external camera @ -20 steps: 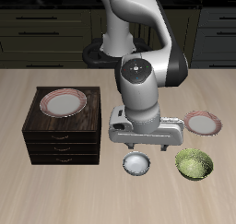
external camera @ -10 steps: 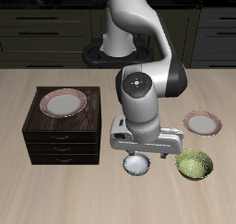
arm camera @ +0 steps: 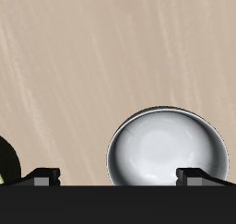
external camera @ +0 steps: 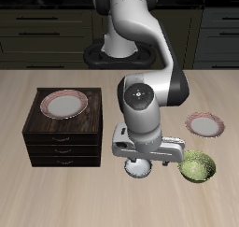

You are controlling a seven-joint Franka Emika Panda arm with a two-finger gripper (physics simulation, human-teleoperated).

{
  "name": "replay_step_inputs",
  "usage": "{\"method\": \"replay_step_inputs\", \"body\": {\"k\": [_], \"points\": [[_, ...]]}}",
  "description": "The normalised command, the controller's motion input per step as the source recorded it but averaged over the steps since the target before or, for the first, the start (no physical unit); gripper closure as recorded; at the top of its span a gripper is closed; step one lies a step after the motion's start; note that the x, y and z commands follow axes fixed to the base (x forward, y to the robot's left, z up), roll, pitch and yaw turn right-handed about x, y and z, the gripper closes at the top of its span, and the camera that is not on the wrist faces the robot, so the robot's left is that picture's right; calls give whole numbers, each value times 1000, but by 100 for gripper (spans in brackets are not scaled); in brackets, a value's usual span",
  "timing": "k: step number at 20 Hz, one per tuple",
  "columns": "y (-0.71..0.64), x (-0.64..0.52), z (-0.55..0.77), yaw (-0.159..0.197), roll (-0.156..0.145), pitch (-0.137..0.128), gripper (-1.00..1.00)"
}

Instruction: Place the white bowl onto the plate that is on top of the cabinet

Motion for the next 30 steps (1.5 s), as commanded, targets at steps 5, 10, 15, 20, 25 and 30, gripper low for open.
{"method": "replay_step_inputs", "body": {"k": [5, 10, 15, 20, 25, 30], "points": [[9, 11, -167, -7, -1, 26, -100], [-41, 5, -105, -2, -3, 13, -100], [106, -26, -198, -13, 13, 30, -100], [228, -80, -174, -2, 38, 24, -100], [58, -23, -217, -16, 20, 40, 100], [9, -40, -170, -15, 11, 24, 100]]}}
